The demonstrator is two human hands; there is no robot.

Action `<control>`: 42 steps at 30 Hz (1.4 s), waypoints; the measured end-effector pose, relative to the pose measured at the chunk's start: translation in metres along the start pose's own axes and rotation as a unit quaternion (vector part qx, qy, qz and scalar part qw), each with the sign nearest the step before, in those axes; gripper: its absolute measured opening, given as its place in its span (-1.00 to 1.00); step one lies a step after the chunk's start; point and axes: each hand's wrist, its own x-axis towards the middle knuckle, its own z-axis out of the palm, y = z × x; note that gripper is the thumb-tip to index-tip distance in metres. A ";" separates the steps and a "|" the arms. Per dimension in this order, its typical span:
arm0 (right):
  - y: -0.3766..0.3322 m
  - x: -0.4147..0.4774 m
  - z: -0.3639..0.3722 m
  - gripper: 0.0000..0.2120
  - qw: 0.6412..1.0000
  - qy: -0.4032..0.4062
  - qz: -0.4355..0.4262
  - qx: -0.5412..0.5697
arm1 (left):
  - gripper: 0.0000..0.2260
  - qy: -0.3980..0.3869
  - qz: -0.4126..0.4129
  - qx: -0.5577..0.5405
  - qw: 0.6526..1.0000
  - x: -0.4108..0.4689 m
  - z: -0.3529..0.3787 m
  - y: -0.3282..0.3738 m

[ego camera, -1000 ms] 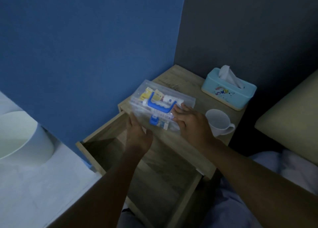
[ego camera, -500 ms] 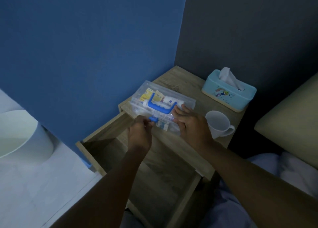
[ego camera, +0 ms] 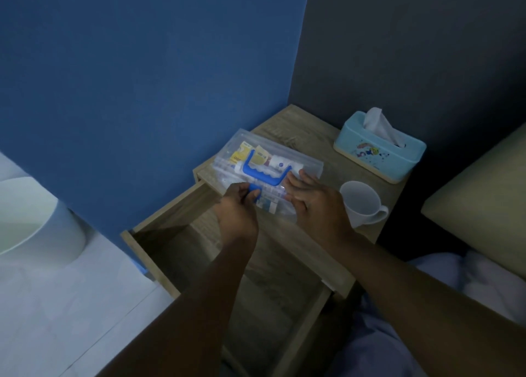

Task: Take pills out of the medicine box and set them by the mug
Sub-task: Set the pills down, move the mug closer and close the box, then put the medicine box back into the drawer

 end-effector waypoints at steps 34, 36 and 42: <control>0.041 0.086 -0.022 -0.49 0.911 -0.203 0.351 0.070 | -0.29 -0.073 -0.150 -0.042 0.985 0.093 -0.038 0.001; 0.045 0.089 -0.020 -0.43 0.896 -0.169 0.390 0.126 | -0.31 -0.068 -0.162 -0.064 0.982 0.094 -0.040 0.002; 0.030 0.071 -0.028 -0.35 0.861 -0.105 0.424 0.259 | -0.63 -0.048 -0.164 -0.066 0.983 0.082 -0.057 0.008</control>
